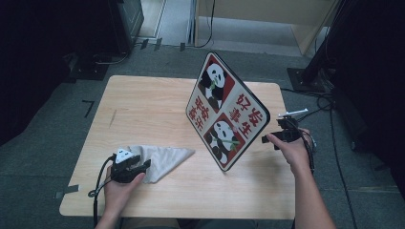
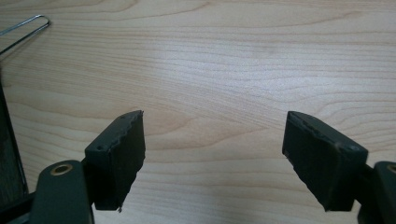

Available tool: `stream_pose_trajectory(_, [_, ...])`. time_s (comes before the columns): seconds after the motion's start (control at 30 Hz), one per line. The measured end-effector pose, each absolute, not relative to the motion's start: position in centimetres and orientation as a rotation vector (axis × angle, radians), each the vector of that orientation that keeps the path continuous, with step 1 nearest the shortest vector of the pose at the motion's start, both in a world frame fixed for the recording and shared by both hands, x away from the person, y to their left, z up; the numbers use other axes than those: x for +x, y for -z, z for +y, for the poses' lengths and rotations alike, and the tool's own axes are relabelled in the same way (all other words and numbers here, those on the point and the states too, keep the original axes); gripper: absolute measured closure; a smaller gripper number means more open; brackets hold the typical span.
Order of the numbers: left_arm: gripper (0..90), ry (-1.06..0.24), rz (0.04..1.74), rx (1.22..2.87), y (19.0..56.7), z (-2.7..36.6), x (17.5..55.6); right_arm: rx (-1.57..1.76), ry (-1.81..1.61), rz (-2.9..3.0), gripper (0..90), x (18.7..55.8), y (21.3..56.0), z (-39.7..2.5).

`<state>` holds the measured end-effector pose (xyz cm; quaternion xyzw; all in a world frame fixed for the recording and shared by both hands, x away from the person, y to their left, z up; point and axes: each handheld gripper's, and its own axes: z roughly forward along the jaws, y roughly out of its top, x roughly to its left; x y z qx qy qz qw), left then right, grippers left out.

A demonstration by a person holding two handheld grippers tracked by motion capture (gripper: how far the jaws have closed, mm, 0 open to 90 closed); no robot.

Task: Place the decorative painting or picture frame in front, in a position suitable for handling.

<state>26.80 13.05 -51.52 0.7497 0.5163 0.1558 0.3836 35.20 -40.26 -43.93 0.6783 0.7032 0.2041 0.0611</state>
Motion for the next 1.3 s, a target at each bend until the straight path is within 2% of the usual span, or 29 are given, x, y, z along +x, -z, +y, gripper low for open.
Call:
stream_pose_trajectory(0.43, [48.8, -0.4, 1.315, 1.912, 51.5, 13.0, 26.8, 2.007, -0.734, 2.076, 21.0, 34.1, 46.2, -40.0])
stream_pose_trajectory(1.3, [48.7, -0.405, 1.315, 1.915, 51.5, 13.0, 26.8, 2.008, -0.732, 2.024, 19.4, 32.0, 49.3, -39.9])
